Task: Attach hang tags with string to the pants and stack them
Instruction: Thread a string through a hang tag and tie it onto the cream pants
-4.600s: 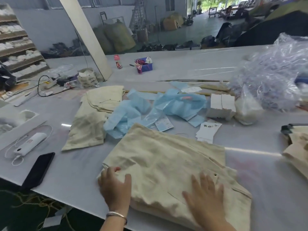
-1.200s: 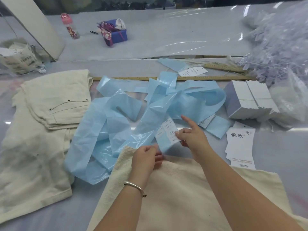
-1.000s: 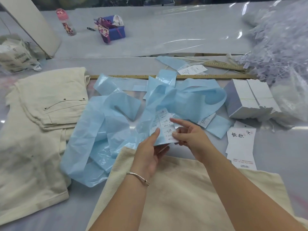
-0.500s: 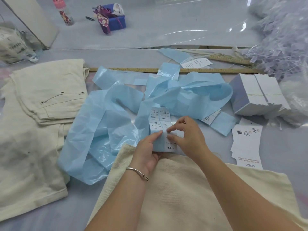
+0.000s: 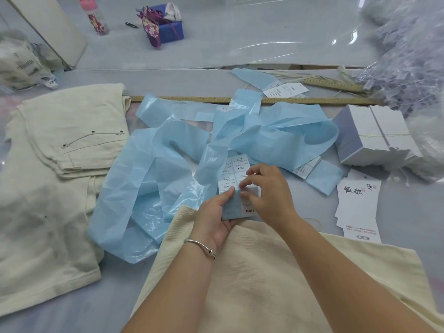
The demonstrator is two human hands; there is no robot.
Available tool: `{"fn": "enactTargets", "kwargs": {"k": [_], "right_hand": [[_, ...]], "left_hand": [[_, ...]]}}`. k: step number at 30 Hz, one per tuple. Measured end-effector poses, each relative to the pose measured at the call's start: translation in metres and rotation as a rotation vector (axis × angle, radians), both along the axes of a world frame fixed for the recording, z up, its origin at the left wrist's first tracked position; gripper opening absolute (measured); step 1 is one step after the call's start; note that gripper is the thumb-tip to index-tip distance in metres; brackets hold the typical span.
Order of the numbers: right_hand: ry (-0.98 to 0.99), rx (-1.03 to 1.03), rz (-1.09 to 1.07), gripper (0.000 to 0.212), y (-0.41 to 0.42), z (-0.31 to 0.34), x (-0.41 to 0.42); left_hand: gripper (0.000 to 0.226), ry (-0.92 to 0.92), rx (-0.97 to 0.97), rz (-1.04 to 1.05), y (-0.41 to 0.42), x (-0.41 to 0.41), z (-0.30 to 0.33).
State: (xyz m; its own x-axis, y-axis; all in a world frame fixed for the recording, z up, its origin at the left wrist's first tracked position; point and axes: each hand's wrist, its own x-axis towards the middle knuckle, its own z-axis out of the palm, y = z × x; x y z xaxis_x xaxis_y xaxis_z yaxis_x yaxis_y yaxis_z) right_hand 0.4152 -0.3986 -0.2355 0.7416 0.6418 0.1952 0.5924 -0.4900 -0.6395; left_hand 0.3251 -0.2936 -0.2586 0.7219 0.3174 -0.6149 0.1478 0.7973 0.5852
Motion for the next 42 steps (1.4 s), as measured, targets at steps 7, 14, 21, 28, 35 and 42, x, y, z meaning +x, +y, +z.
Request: {"fn": "enactTargets", "kwargs": {"k": [7,14,21,28,35,42], "right_hand": [[-0.108,0.089,0.001,0.01,-0.004,-0.002,-0.002],[-0.183,0.118,0.042,0.014,-0.025,0.023,-0.023],[0.444,0.56,-0.148,0.018,-0.088,0.056,-0.051],[1.349,1.029,-0.372,0.033,-0.113,0.054,-0.039],[1.37,1.05,-0.346,0.036,-0.119,0.047,-0.045],[1.416,1.111,-0.299,0.042,-0.129,0.04,-0.035]], "left_hand": [[0.035,0.017,-0.012,-0.004,0.0,0.002,0.001],[0.033,0.044,-0.022,0.054,-0.004,0.004,0.005],[0.021,0.121,0.201,0.104,-0.014,0.006,0.011],[0.041,0.265,1.422,0.054,-0.05,-0.025,0.024],[0.025,-0.043,1.024,-0.09,-0.085,-0.008,0.051],[0.007,-0.029,0.928,-0.059,-0.088,0.01,0.043]]}}
